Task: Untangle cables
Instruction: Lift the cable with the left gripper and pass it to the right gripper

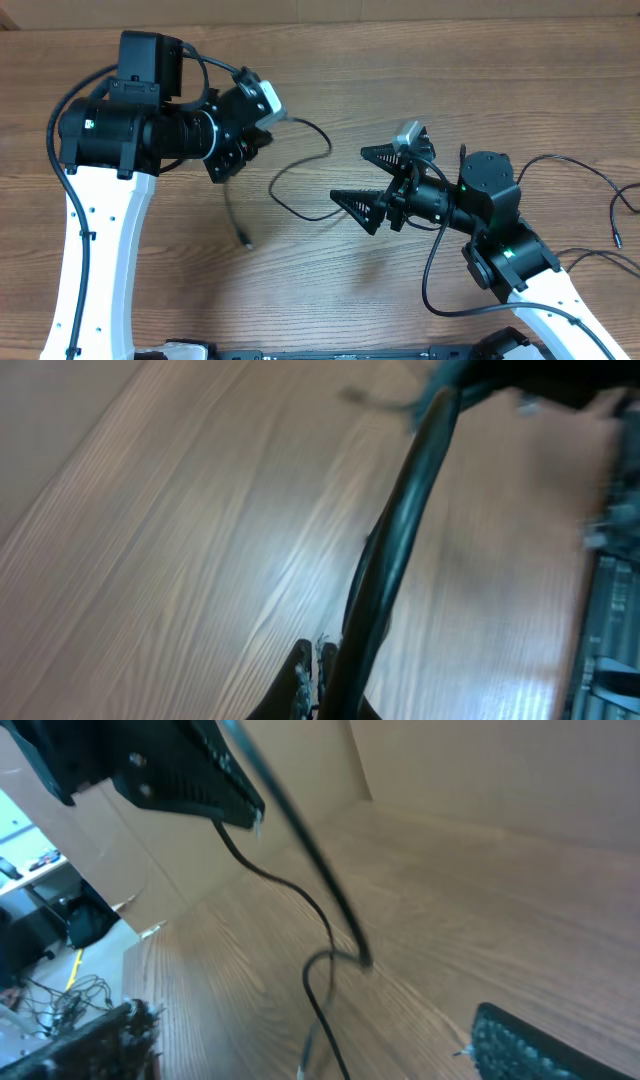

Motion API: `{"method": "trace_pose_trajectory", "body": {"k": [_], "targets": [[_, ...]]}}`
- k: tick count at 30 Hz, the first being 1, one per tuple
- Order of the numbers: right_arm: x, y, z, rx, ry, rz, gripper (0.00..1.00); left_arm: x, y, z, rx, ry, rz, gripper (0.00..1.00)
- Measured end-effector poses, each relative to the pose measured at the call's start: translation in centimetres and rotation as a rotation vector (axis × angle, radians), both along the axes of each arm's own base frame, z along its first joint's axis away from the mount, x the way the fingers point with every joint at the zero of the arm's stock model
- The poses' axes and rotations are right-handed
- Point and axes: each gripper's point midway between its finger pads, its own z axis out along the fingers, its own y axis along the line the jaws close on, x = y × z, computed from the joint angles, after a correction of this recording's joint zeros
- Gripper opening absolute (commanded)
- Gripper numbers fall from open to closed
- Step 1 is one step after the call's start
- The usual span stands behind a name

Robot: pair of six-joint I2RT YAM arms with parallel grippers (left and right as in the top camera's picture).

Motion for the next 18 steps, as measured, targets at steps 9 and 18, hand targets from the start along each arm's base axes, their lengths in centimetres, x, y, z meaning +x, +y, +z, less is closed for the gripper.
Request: {"method": "trace_pose_trajectory", "body": {"k": [9,18], "targets": [[-1.4,0.8,2.3,0.058,-0.087,0.104,0.84,-3.1,-4.7,1.2,-0.08,-0.061,-0.258,0.04],[-2.6,1.3,3.0,0.079,-0.115,0.179,0.48,-3.6,-5.4,1.1,-0.071,-0.073,-0.297,0.04]]}}
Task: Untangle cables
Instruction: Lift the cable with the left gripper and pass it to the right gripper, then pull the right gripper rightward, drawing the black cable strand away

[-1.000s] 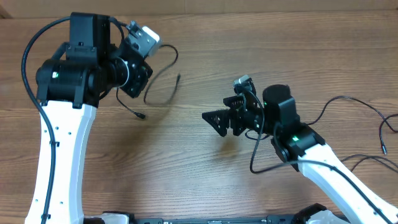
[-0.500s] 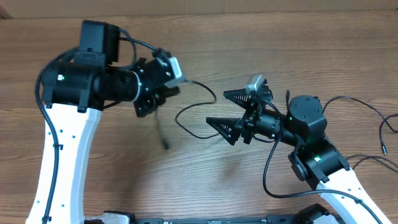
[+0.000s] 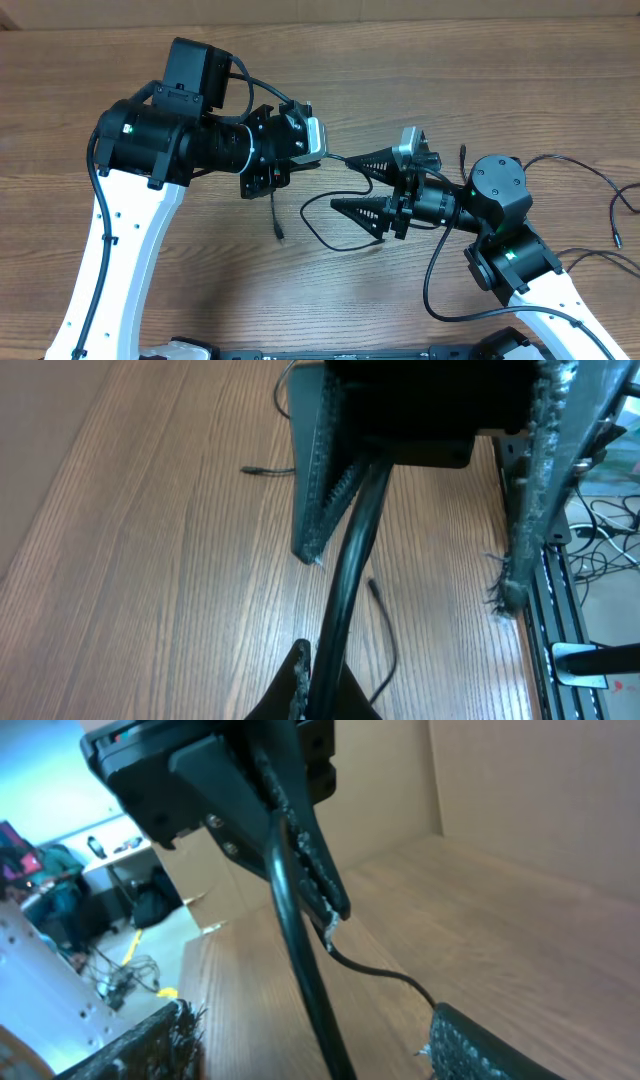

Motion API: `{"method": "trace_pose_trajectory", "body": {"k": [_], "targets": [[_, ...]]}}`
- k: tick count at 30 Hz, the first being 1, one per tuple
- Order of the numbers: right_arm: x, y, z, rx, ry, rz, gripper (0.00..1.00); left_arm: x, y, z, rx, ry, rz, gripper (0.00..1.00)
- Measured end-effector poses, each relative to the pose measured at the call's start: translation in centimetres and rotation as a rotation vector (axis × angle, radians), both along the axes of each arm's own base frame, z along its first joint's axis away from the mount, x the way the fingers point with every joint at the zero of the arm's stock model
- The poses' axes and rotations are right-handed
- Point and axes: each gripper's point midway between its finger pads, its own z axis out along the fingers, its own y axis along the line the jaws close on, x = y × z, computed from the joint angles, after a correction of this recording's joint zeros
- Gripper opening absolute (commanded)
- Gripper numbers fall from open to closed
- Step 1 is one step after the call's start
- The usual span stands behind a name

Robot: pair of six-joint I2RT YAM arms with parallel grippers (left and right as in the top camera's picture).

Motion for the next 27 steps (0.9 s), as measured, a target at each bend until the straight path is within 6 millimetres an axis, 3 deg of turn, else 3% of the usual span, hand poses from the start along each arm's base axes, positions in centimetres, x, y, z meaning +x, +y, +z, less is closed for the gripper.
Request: {"method": "trace_pose_trajectory", "body": {"k": [5,9,16,18,19,27], "targets": [[-0.1,0.0,-0.1,-0.001,0.009,0.004,0.04,0.0,0.0,0.0,0.002,0.002,0.0,0.04],[-0.1,0.0,-0.1,-0.001,0.006,0.007,0.04,0.0,0.0,0.0,0.002,0.002,0.0,0.04],[-0.1,0.0,-0.2,-0.003,0.014,0.008,0.04,-0.1,0.0,0.0,0.001,0.008,0.003,0.32],[-0.1,0.0,-0.3,-0.004,0.021,0.005,0.04,-0.1,0.0,0.0,0.001,0.008,0.004,0.5],[0.1,-0.1,-0.3,-0.005,0.025,-0.009,0.04,0.0,0.0,0.0,0.0,0.009,0.005,1.0],[2.2,-0.8,-0.6,-0.003,0.06,-0.142,0.04,0.0,0.0,-0.1,0.002,0.009,0.006,1.0]]}}
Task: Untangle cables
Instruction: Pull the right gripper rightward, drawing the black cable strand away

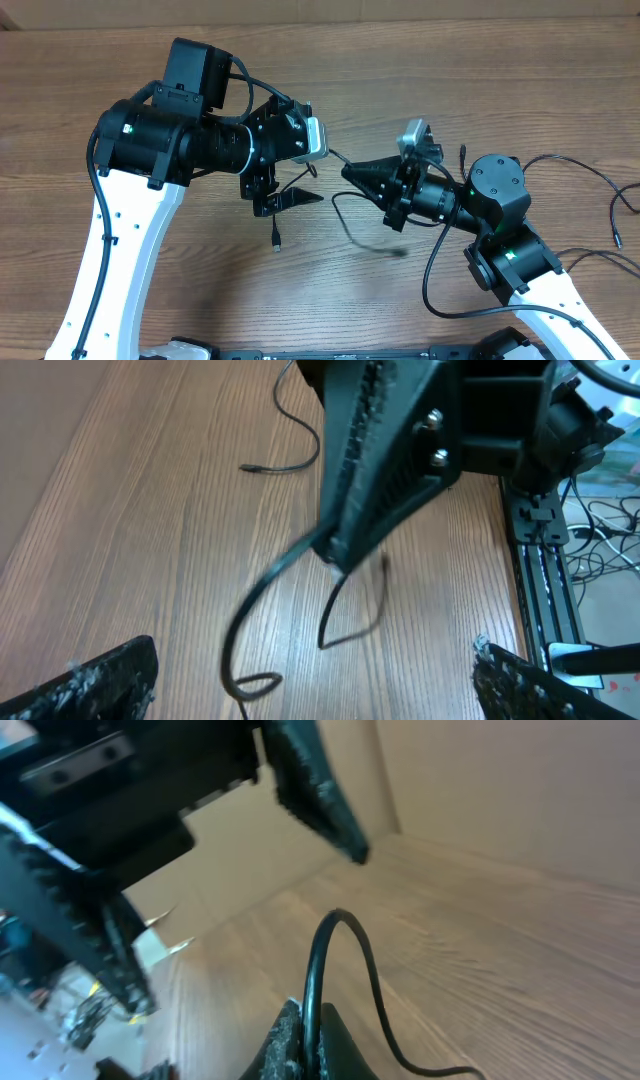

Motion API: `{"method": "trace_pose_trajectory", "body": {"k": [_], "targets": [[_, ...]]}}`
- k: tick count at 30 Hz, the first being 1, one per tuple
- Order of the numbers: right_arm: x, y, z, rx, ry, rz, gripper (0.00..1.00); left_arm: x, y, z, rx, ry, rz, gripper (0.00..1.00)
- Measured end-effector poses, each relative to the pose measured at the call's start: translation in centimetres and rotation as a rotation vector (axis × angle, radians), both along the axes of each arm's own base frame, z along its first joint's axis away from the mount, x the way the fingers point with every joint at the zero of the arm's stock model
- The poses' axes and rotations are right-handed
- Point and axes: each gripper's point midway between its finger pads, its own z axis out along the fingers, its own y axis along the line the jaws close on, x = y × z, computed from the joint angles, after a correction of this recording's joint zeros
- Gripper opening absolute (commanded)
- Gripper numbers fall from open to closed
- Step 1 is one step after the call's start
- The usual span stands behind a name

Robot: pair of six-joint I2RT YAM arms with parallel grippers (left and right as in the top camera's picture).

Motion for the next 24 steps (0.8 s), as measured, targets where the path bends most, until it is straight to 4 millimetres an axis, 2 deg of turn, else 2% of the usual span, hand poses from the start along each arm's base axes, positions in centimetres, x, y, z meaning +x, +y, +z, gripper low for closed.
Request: {"method": "trace_pose_trajectory", "body": {"k": [8,12,18,20,24], "targets": [[2.8,-1.6,-0.2,-0.003,0.018,-0.184,0.04,0.6,0.7,-0.7,0.058,-0.017,0.031,1.0],[4.5,-3.3,-0.3,0.007,0.04,-0.3,0.04,0.7,1.0,-1.0,0.08,-0.019,0.042,1.0],[7.5,-7.9,-0.3,0.028,0.067,-0.48,0.04,1.0,1.1,-1.0,0.081,-0.021,0.054,1.0],[8.4,-9.7,-0.3,0.039,0.077,-0.542,0.04,1.8,0.8,-0.5,0.061,-0.027,0.094,1.0],[10.0,-13.8,-0.3,0.056,0.089,-0.674,0.04,4.9,1.0,0.6,0.009,0.02,0.313,1.0]]}}
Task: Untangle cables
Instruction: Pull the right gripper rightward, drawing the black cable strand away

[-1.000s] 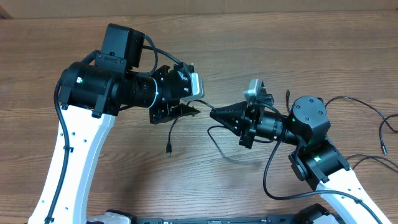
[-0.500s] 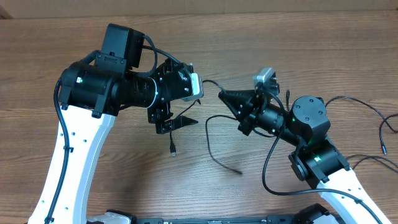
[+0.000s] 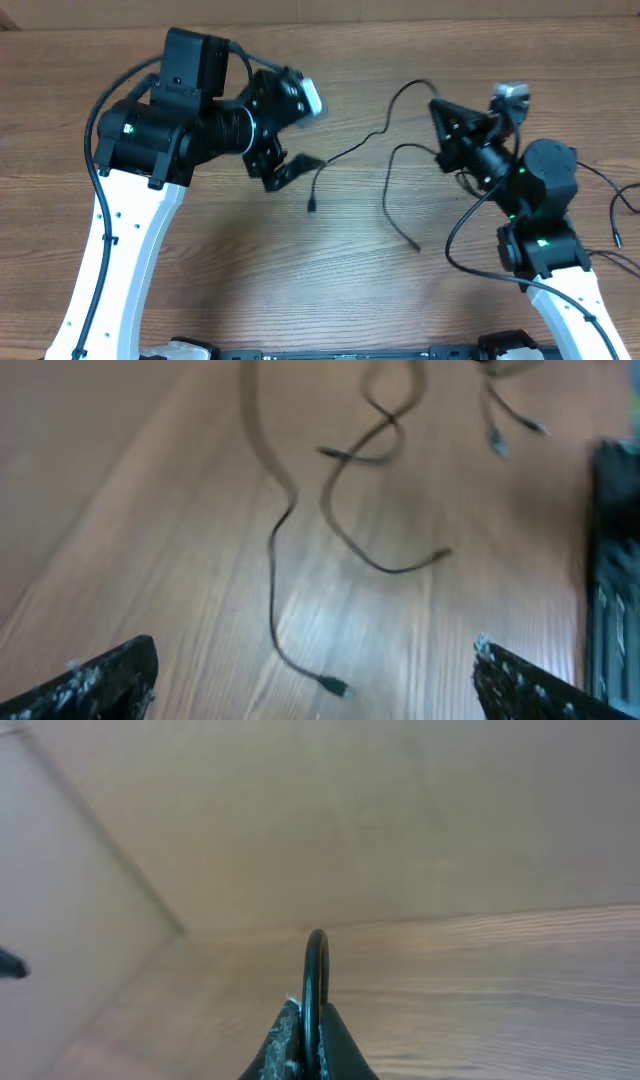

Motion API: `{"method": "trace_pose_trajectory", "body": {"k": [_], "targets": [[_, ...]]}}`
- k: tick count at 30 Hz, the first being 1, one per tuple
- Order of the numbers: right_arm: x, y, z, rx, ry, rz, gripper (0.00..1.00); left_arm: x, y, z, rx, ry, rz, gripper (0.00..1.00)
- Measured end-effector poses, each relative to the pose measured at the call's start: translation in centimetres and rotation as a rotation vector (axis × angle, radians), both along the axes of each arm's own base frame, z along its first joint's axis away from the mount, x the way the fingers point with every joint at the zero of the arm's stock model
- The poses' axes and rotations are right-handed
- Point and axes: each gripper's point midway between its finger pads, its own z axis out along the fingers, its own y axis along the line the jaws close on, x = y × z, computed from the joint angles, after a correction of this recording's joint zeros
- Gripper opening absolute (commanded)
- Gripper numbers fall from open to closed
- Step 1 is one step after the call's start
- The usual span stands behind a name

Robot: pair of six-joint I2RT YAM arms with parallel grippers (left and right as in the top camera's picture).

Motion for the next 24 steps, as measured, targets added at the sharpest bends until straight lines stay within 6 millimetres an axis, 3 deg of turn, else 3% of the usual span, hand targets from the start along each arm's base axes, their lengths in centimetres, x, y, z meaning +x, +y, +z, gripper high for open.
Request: {"method": "trace_pose_trajectory", "body": {"k": [6,9,15,18,24], "targets": [[1.5,-6.0,-0.3,-0.002,0.015,-0.204,0.04,3.1,0.7,1.3,-0.118,0.099,0.307,1.0],[1.8,-9.3,-0.4,-0.004,0.017,-0.311,0.04,3.9,0.8,1.8,-0.176,0.142,0.398,1.0],[1.9,-13.9,-0.4,0.0,0.018,-0.468,0.04,4.4,1.0,2.0,-0.226,0.202,0.49,1.0],[1.8,-14.8,-0.2,0.02,0.016,-0.482,0.04,4.4,1.0,2.0,-0.235,0.217,0.507,1.0],[1.7,-12.1,1.4,0.05,-0.041,-0.326,0.04,4.4,1.1,2.0,-0.238,0.224,0.517,1.0]]}}
